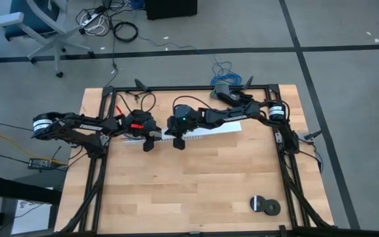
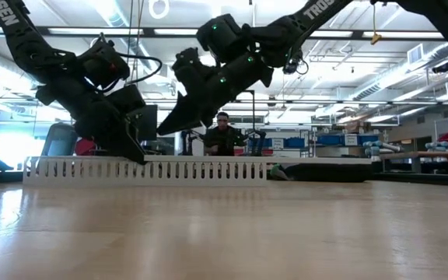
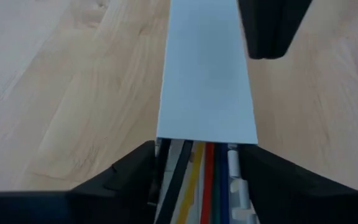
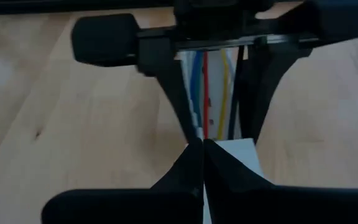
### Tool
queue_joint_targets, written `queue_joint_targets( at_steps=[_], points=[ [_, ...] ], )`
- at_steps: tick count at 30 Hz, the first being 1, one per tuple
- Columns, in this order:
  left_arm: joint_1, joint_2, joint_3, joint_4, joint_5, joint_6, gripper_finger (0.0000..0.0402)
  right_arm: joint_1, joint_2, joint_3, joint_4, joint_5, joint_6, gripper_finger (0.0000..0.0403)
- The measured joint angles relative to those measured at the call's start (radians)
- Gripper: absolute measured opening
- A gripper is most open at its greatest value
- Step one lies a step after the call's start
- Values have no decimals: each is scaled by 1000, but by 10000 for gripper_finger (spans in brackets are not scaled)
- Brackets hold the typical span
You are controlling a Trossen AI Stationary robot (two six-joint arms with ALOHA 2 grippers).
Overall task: Ziptie cables
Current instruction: Close the white cable duct lid
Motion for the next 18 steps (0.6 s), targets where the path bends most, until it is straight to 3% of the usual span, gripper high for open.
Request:
queue_joint_targets(
  at_steps=[6, 12, 18],
  points=[
    [0, 0, 0, -5, 8, 3, 275, 1, -1, 0, -7, 15, 0, 0],
    [0, -3, 5, -49, 4, 7, 279, 0, -2, 0, -8, 17, 3, 0],
    [0, -6, 19, -223, -38, 11, 280, -1, -3, 0, -22, 17, 3, 0]
  ],
)
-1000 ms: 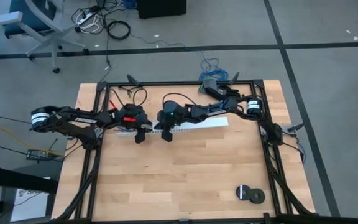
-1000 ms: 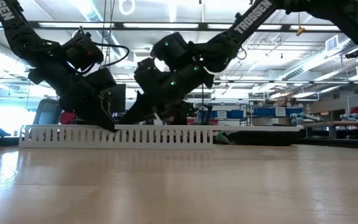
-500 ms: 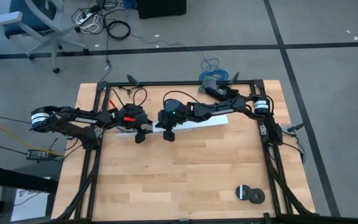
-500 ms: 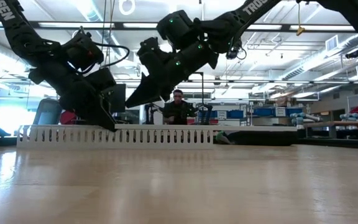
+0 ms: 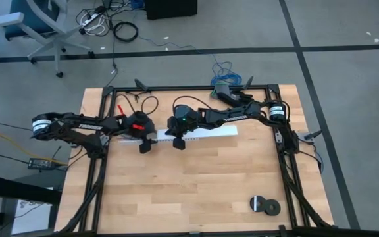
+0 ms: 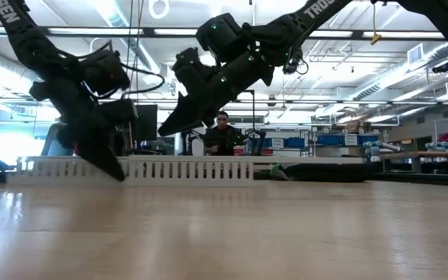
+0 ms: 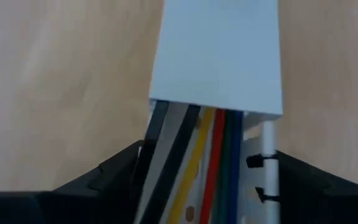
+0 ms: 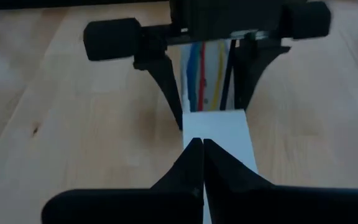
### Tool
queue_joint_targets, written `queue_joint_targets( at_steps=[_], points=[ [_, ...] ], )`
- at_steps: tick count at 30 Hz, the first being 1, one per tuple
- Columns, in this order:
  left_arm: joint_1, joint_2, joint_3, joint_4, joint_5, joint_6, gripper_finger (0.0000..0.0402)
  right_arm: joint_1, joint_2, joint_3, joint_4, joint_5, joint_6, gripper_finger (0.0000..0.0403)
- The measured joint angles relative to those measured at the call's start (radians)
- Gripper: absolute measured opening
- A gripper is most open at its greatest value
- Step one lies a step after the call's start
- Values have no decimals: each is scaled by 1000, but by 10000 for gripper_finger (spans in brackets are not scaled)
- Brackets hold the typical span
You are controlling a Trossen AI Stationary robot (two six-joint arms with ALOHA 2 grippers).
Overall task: Ziptie cables
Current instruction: Close the white cable duct lid
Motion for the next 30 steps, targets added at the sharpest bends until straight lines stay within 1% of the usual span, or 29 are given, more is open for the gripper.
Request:
queue_joint_targets(
  at_steps=[4, 9, 13, 18, 24, 30],
  points=[
    [0, -3, 39, -134, -22, 1, 280, 0, -1, 0, 6, 0, 0, 0],
    [0, -26, 51, -180, -29, -4, 280, 0, -1, 0, 9, 0, 0, 0],
    [0, -103, 51, -185, -32, -7, 280, 0, -1, 0, 9, 0, -1, 0],
    [0, -234, 36, -253, -92, -7, 280, 0, -2, 1, -3, -8, -2, 0],
    [0, -365, -43, -214, -110, -59, 280, 0, -2, 1, -4, -10, -2, 0],
    [0, -390, -116, -145, -111, -114, 280, 0, -2, 1, -4, -11, -3, 0]
  ],
)
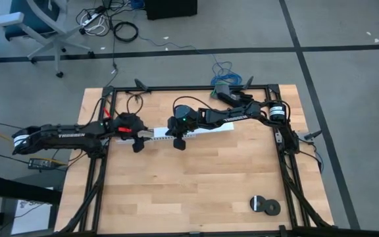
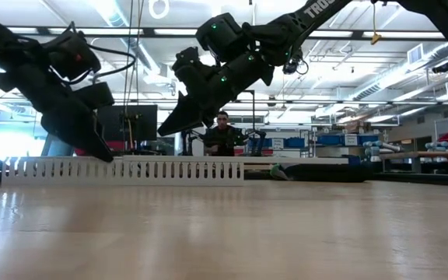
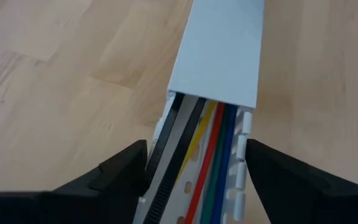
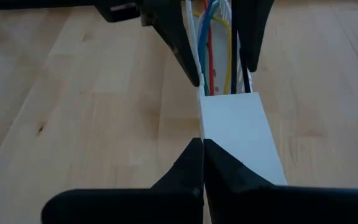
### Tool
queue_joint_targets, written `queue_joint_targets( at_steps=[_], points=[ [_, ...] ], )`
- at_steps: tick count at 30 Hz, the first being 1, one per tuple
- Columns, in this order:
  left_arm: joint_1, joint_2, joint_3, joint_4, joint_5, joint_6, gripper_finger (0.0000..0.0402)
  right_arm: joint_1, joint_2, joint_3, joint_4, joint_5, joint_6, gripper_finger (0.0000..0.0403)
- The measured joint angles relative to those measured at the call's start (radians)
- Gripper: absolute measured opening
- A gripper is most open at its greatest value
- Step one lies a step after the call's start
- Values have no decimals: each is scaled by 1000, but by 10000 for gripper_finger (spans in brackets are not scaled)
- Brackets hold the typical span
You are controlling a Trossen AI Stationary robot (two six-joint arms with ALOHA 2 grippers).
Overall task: Ziptie cables
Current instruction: Close the white cable duct lid
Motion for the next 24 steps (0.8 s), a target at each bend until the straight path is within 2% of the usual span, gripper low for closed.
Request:
queue_joint_targets(
  at_steps=[14, 18, 24],
  points=[
    [0, 15, -28, 71, 6, 28, 276, 2, 0, 0, -1, -26, 0, 0],
    [0, 65, -29, 151, 37, 27, 258, 2, -1, 0, -23, -23, 0, 0],
    [-1, 175, -29, 309, 58, 7, 244, -16, -4, 0, -122, 61, -12, 0]
  ],
)
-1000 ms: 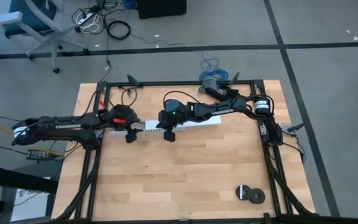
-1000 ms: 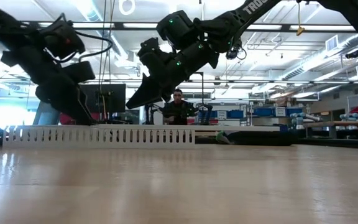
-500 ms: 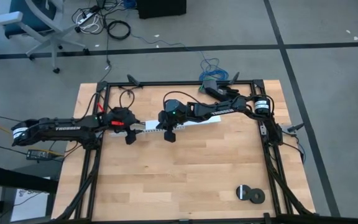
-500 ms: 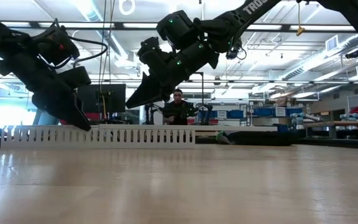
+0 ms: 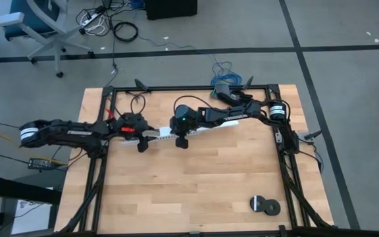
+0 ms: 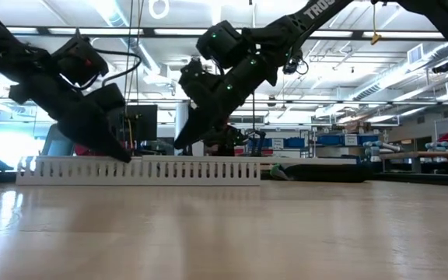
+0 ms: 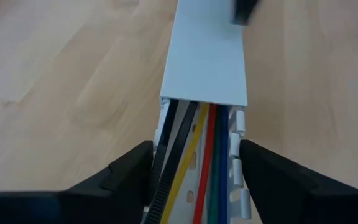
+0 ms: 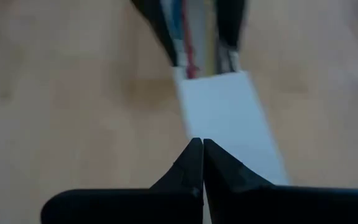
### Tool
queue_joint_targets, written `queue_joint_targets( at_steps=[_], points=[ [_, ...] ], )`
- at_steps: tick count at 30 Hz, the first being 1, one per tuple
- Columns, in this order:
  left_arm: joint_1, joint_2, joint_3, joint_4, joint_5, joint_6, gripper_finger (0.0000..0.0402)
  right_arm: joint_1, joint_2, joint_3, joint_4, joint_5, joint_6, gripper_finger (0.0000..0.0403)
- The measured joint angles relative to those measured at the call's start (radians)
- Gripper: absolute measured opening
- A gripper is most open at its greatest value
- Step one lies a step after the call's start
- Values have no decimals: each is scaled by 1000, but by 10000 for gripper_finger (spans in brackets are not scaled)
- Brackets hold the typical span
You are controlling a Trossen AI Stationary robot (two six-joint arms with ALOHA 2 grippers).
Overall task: Ziptie cables
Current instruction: Close the white cable duct lid
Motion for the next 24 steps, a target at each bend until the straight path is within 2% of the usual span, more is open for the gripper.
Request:
queue_joint_targets(
  at_steps=[6, 11, 16, 24],
  points=[
    [0, 123, 2, 160, 48, 0, 243, -34, -78, -66, 1, 46, 14, 0],
    [0, 192, 2, 256, 70, 0, 243, -61, -84, -144, -24, -33, 69, 0],
    [-1, 218, 17, 278, 80, -1, 243, -58, -15, -126, 161, -111, 73, 0],
    [-1, 224, 52, 268, 81, 6, 243, -50, -10, -100, 212, -132, 36, 0]
  ],
)
